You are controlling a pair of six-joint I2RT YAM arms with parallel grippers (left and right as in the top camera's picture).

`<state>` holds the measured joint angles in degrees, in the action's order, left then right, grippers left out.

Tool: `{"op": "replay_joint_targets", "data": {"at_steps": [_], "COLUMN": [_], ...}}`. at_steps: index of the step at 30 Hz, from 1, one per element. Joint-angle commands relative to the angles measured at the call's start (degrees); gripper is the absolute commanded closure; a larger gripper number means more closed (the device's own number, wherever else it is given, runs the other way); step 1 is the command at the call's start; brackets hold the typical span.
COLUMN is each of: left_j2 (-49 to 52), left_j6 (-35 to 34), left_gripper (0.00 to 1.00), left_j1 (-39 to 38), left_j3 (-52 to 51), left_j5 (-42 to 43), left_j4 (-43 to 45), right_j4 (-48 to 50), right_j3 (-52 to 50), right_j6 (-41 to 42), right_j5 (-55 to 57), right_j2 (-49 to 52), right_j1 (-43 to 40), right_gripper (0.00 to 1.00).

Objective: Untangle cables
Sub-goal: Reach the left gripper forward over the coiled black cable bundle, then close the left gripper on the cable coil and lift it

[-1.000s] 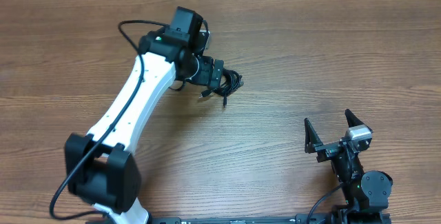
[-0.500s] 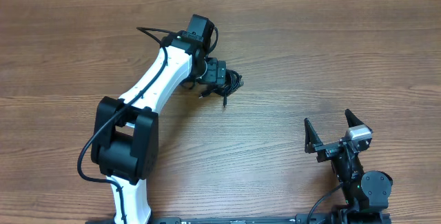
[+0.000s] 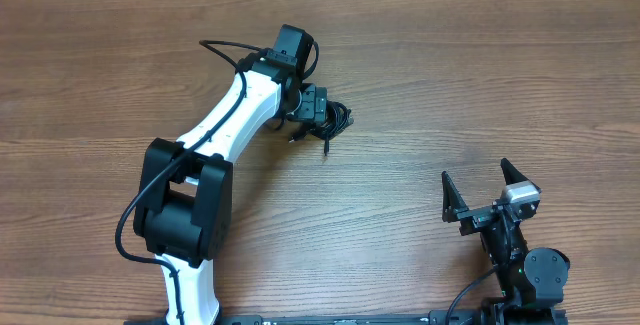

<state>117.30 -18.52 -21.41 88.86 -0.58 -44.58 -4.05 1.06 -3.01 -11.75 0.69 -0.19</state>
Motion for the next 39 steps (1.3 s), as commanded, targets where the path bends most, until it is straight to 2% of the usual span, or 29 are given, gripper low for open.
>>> {"op": "replay_joint_targets", "data": {"at_steps": [1, 11, 23, 32, 39], "left_j2": [0.74, 2.54, 6.47, 6.47, 6.47], "left_j6": [-0.76, -0.79, -0.81, -0.81, -0.79], "left_gripper": [0.02, 0.03, 0.09, 0.2, 0.42], "left_j1": [-0.37, -0.42, -0.44, -0.44, -0.44], "left_j3": [-1.9, -2.47, -2.47, -2.47, -2.47], "left_j5": [-0.94, -2.4, -0.85, -0.83, 2.1], "left_j4": [2.36, 4.02, 3.96, 3.72, 3.72], "right_j4": [0.28, 0.28, 0.28, 0.28, 0.28], "right_j3": [-0.61, -0.61, -0.61, -0.61, -0.61], "right_j6": [-0.26, -0.26, -0.26, -0.26, -0.26], "right_j5": [0.28, 0.31, 0.28, 0.31, 0.31], "right_j2": [-0.52, -0.52, -0.52, -0.52, -0.52], "right_j1": [0.17, 0.17, 0.17, 0.17, 0.17], "right_gripper": [0.0, 0.0, 0.0, 0.0, 0.0]}}
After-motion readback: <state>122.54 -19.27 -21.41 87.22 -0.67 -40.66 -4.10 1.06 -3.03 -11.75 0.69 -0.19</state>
